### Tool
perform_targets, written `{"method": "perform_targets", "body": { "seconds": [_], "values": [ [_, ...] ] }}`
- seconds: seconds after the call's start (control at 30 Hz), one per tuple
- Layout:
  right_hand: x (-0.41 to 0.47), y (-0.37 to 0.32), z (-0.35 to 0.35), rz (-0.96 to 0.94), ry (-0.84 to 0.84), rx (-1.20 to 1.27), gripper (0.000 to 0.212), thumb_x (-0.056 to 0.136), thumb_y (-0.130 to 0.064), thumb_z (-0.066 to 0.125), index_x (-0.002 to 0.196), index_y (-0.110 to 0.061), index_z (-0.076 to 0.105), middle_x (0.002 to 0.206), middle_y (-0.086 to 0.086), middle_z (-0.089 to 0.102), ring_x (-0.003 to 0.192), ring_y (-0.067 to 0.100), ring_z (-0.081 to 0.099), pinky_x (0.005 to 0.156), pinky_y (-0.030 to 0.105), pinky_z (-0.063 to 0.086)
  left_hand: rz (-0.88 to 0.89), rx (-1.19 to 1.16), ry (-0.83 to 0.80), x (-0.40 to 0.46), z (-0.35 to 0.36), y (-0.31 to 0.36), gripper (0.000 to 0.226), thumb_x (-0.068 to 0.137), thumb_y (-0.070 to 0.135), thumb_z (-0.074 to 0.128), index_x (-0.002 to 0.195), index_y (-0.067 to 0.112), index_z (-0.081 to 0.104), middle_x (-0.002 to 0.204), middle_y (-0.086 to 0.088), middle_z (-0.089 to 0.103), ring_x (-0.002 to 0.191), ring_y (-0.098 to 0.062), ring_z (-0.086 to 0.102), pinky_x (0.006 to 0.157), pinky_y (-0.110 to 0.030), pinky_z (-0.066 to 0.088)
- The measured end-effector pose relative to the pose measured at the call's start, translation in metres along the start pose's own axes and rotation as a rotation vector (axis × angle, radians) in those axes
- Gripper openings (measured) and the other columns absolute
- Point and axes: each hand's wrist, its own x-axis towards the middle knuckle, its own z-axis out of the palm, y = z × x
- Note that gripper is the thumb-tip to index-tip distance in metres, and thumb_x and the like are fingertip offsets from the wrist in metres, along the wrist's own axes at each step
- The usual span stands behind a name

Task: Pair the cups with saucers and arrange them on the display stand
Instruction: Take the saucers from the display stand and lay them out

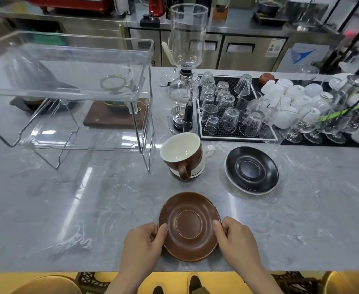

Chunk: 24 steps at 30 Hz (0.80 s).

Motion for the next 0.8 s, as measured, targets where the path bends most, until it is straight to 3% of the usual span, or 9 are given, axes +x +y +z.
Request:
{"method": "perform_targets", "body": {
  "seconds": [0.5,0.8],
  "values": [
    [0.002,-0.004,0.001,-0.003,-0.01,-0.039,0.048,0.097,-0.041,0.054,0.056,-0.026,0.033,0.046,-0.003,0.037,0.044,0.011,0.038,0.043,0.023,0.025,0.008,0.056,-0.044,0.004,-0.003,0.002,0.061,0.095,0.035,0.066,0.045,0.023,0.033,0.039,0.006,0.034,0.041,-0.01,0.038,0.047,-0.028,0.024],
    [0.018,-0.002,-0.009,-0.013,-0.123,-0.093,0.049,0.094,-0.047,0.056,0.055,-0.023,0.037,0.049,-0.003,0.041,0.047,0.009,0.04,0.047,0.023,0.031,0.013,0.11,-0.14,0.019,-0.008,-0.006,0.062,0.092,0.041,0.069,0.045,0.018,0.034,0.04,0.003,0.036,0.042,-0.012,0.04,0.046,-0.023,0.026]
  ]
}}
